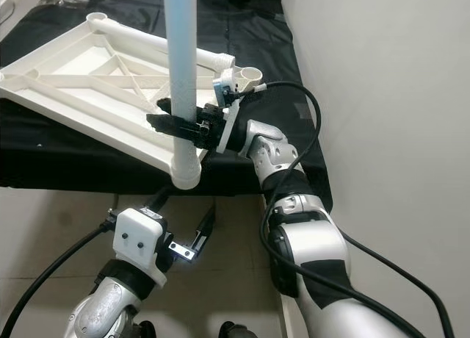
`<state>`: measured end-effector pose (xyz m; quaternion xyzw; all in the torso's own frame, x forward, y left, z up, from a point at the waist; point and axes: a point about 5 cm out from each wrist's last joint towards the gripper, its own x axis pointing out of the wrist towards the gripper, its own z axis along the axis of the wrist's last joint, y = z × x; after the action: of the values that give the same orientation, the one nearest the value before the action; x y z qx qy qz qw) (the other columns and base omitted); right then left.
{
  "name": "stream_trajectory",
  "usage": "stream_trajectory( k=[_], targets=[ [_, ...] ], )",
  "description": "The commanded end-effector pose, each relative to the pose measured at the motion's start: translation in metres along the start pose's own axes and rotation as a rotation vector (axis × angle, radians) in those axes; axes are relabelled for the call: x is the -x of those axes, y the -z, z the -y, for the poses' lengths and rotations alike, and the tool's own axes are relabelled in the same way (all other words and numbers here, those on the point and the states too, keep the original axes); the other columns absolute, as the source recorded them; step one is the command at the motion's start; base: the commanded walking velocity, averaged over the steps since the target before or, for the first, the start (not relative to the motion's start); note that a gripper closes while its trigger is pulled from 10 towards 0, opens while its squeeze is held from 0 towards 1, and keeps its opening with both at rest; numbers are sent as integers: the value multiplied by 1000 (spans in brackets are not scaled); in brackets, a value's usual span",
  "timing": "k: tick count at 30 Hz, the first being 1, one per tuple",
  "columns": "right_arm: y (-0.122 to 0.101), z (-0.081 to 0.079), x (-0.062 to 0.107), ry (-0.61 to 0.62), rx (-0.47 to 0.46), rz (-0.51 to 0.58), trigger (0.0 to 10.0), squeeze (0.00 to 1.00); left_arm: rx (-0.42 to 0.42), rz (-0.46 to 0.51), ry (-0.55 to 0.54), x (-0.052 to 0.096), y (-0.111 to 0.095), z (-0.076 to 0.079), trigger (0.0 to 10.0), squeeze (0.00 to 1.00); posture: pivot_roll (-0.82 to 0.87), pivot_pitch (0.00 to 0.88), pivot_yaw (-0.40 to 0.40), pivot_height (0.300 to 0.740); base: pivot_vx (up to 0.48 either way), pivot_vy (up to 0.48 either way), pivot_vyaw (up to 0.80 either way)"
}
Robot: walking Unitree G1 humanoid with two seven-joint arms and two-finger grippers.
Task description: Building children table
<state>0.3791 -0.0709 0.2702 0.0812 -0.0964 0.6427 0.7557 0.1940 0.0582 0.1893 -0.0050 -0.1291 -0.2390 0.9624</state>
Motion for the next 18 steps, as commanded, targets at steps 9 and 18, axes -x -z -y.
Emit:
stream_trajectory(
  k=[9, 18],
  targets=[
    [5, 34, 26, 659, 97, -17, 0, 0, 9, -21, 8, 2, 3, 2, 10000, 0, 110, 217, -92, 740, 0, 0, 0],
    [1, 51, 93, 1552, 202, 16, 0, 0, 10, -22, 14, 1, 4, 3, 10000, 0, 105, 217, -85, 740, 0, 0, 0]
  ],
)
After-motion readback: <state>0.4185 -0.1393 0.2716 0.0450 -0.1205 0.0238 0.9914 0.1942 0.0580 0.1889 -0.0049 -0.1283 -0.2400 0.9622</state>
